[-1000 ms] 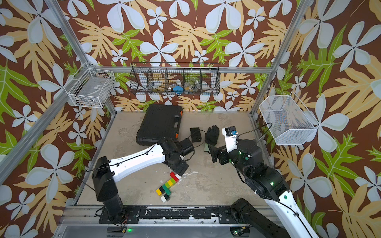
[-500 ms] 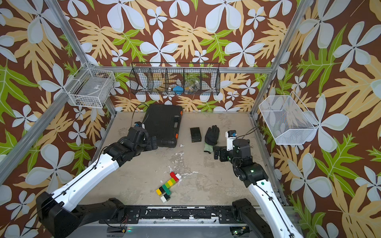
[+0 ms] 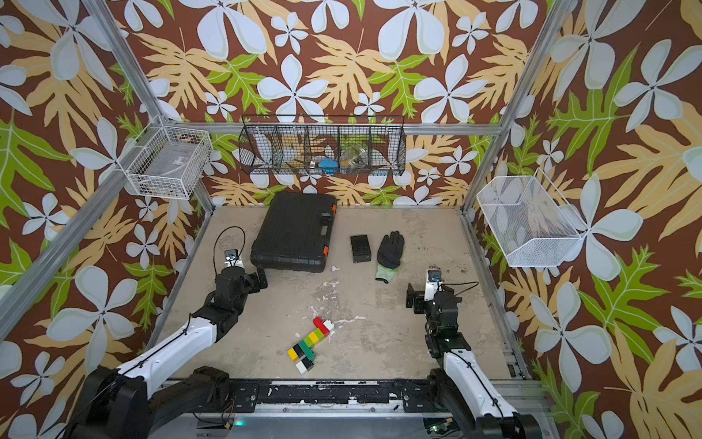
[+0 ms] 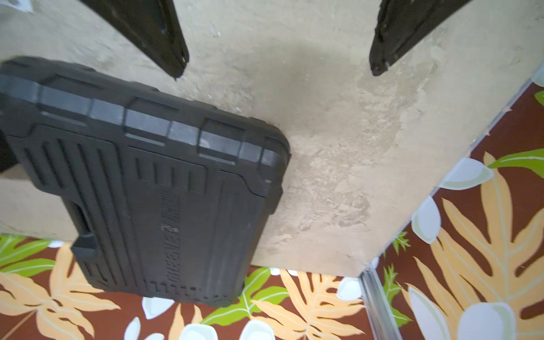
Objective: Assemble a giraffe with lego
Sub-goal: Reset both arms
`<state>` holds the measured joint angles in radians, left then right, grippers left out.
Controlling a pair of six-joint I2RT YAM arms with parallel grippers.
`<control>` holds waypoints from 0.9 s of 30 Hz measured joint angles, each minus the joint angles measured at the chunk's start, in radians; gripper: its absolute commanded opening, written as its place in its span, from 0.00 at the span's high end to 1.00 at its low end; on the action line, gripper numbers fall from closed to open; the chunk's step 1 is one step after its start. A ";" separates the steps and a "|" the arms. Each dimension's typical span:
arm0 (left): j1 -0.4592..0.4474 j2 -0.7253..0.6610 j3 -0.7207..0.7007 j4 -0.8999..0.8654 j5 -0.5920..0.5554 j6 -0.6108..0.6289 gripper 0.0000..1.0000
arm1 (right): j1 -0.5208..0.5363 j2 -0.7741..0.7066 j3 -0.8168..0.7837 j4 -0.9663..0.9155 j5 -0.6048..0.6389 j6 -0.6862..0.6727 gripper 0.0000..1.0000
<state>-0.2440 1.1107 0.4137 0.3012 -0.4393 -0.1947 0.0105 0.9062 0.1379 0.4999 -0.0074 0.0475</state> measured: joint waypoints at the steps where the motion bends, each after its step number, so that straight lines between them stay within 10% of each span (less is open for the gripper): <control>1: 0.006 0.019 -0.022 0.047 -0.012 0.013 0.00 | -0.006 0.035 -0.013 0.058 0.000 0.000 0.00; 16: 0.083 0.288 -0.256 0.818 0.005 0.147 0.00 | -0.025 0.540 0.015 0.650 -0.071 -0.022 0.00; 27: 0.128 0.337 -0.274 0.967 0.055 0.121 0.00 | 0.002 0.576 0.066 0.688 -0.016 -0.029 0.00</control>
<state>-0.1158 1.4479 0.1398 1.2686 -0.3843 -0.0734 0.0128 1.4826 0.2043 1.1881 -0.0231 0.0185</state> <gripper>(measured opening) 0.997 0.997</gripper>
